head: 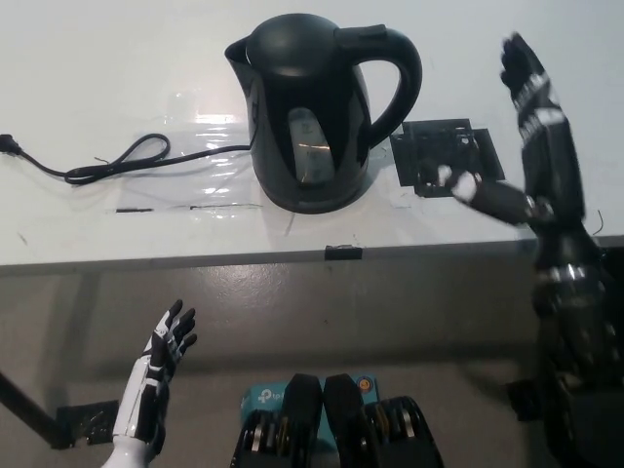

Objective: Use the right hand to grab the handle of the kettle from the base and place it on the right side

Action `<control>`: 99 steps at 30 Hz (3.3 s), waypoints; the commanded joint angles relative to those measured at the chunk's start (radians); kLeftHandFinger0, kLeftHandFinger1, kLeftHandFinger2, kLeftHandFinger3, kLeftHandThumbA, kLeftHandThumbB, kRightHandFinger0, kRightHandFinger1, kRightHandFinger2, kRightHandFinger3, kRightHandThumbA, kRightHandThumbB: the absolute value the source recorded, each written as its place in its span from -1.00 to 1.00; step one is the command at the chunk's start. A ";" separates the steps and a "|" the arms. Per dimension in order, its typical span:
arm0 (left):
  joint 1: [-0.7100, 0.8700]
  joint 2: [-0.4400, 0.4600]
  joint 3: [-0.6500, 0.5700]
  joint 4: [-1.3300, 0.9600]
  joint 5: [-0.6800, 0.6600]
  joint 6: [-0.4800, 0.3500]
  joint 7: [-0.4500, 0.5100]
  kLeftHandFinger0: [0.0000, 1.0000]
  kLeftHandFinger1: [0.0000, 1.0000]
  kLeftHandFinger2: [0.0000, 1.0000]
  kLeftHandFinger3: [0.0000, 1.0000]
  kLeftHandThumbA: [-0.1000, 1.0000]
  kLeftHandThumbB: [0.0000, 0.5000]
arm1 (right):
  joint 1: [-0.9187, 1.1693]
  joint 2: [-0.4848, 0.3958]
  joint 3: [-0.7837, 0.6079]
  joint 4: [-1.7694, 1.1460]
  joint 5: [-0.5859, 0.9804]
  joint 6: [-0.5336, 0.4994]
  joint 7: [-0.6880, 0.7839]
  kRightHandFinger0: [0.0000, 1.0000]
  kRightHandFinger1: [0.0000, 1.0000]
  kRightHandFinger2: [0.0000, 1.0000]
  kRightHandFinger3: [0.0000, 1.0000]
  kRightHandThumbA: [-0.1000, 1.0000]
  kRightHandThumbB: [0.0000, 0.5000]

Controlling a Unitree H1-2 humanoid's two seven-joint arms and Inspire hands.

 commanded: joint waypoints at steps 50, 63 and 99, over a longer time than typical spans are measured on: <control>-0.008 0.004 0.004 0.031 -0.003 -0.057 -0.012 1.00 1.00 1.00 1.00 1.00 1.00 | -0.718 -0.006 0.259 1.192 -0.287 -0.083 -0.583 -1.00 -0.56 0.26 0.17 -1.00 -0.31; -0.026 0.013 0.006 0.028 -0.004 -0.049 -0.015 1.00 1.00 1.00 1.00 1.00 1.00 | -0.754 0.012 0.278 1.237 -0.250 -0.108 -0.638 -1.00 -0.81 -0.11 -0.38 -1.00 -0.32; -0.013 0.012 0.016 0.040 -0.016 -0.042 -0.024 1.00 1.00 1.00 1.00 1.00 1.00 | -0.740 -0.155 -0.016 1.118 -0.118 -0.258 -0.705 -1.00 -1.00 -0.53 -0.58 -1.00 -0.63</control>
